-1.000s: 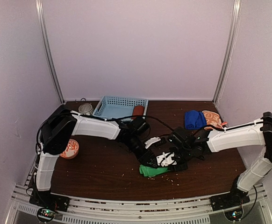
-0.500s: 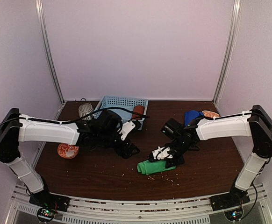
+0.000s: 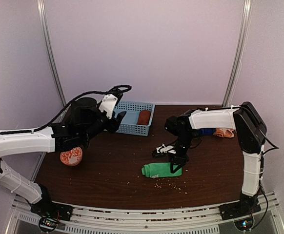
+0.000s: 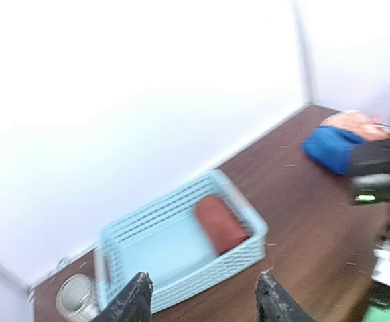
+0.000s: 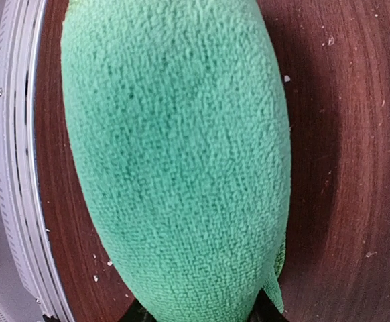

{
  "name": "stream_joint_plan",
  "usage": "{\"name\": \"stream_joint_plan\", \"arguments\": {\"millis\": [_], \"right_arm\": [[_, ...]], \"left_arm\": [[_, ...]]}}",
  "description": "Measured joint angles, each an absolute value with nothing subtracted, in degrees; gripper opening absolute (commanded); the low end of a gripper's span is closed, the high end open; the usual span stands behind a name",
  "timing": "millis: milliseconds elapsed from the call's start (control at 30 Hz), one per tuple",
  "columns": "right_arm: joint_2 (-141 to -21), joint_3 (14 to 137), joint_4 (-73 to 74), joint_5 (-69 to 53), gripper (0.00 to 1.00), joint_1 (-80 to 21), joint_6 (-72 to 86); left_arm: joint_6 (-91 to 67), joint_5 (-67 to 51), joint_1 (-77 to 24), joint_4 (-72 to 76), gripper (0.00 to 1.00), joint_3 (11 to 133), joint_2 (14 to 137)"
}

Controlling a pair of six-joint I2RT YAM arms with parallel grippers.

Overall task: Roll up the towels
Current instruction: Pick up the towel from the center of the board.

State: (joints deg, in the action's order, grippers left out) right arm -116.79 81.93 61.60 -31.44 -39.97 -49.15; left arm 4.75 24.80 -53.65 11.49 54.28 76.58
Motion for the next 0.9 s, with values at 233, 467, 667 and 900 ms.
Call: {"name": "stream_joint_plan", "arguments": {"millis": [233,467,667,900], "right_arm": [[-120.46,85.32,66.74,-36.21,0.26,-39.75,-47.92],[-122.26,86.43,70.59,-39.59,0.26,-39.77,-47.57],[-122.91,87.07,71.53,-39.86,0.26,-39.77,-46.76],[-122.89,86.72,71.42,-40.32,0.26,-39.77,-45.8]], "left_arm": [[14.79,14.2,-66.43,7.01,0.63,55.72,78.76],[21.71,10.22,-73.23,-5.58,0.69,67.88,95.88],[23.33,7.6,-75.18,-14.24,0.76,76.38,107.81],[23.77,9.87,-75.22,-18.0,0.76,78.85,112.44]]}}
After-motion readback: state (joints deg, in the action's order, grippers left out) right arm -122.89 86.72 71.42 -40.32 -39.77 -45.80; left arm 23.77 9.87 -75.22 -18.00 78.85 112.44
